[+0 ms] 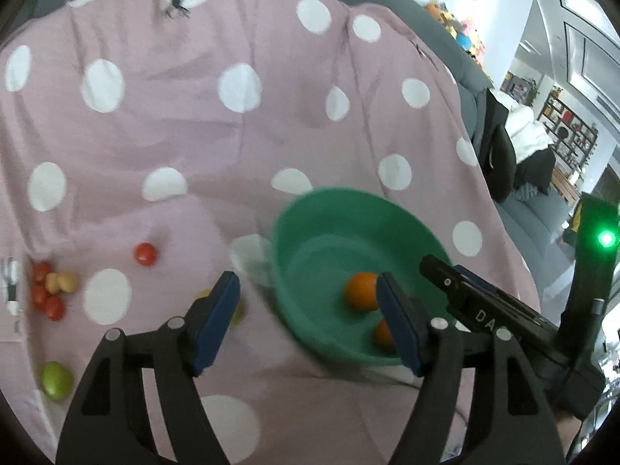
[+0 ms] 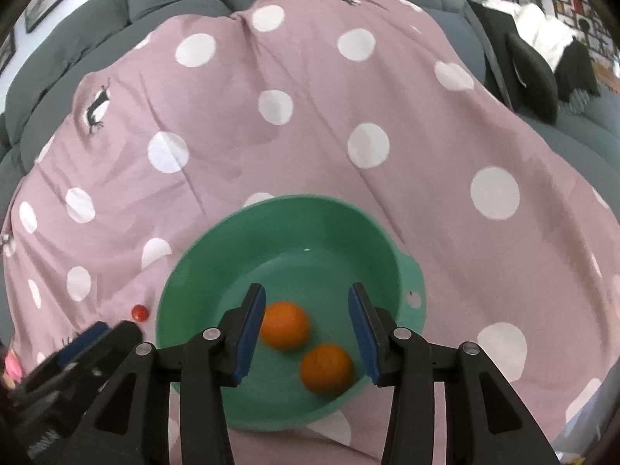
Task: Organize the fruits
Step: 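Open both grippers to drop the oranges into the green bowl, then move both grippers back toward the remaining fruit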
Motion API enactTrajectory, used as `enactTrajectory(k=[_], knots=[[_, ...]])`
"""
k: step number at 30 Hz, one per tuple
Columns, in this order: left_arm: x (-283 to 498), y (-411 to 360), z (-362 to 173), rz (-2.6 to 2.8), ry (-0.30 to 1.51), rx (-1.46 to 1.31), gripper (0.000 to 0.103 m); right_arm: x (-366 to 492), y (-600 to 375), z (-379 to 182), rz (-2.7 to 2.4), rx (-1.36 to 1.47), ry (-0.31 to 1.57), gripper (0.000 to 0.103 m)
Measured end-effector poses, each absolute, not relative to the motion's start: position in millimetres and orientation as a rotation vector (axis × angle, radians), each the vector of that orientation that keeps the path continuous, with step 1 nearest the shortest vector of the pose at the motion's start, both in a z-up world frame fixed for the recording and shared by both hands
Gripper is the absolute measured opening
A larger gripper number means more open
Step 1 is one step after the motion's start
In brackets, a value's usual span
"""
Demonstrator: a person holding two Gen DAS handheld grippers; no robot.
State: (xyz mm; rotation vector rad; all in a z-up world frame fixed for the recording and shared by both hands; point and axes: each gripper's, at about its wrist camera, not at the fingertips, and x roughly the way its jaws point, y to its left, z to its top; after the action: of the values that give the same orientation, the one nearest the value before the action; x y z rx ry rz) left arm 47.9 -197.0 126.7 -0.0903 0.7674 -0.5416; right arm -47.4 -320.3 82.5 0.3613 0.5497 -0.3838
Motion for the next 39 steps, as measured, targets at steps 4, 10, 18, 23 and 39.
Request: enactTrajectory(k=[4, 10, 18, 23, 39], knots=[[39, -164, 140, -0.467, 0.738, -0.109, 0.075, -46, -306, 90, -0.374, 0.314, 0.535, 0.047], [21, -93, 157, -0.325, 0.69, -0.158, 0.078, -42, -281, 100, -0.306, 0.28, 0.513, 0.055], [8, -7, 138, -0.11, 0.716, -0.227, 0.079, -19, -223, 99, -0.106, 0.21, 0.556, 0.057], [6, 28, 118, -0.031, 0.764, -0.298, 0.079, -2, -187, 86, -0.022, 0.15, 0.616, 0.057], [23, 38, 78, -0.067, 0.87, -0.257, 0.073, 31, -157, 29, -0.013, 0.155, 0.848, 0.057]])
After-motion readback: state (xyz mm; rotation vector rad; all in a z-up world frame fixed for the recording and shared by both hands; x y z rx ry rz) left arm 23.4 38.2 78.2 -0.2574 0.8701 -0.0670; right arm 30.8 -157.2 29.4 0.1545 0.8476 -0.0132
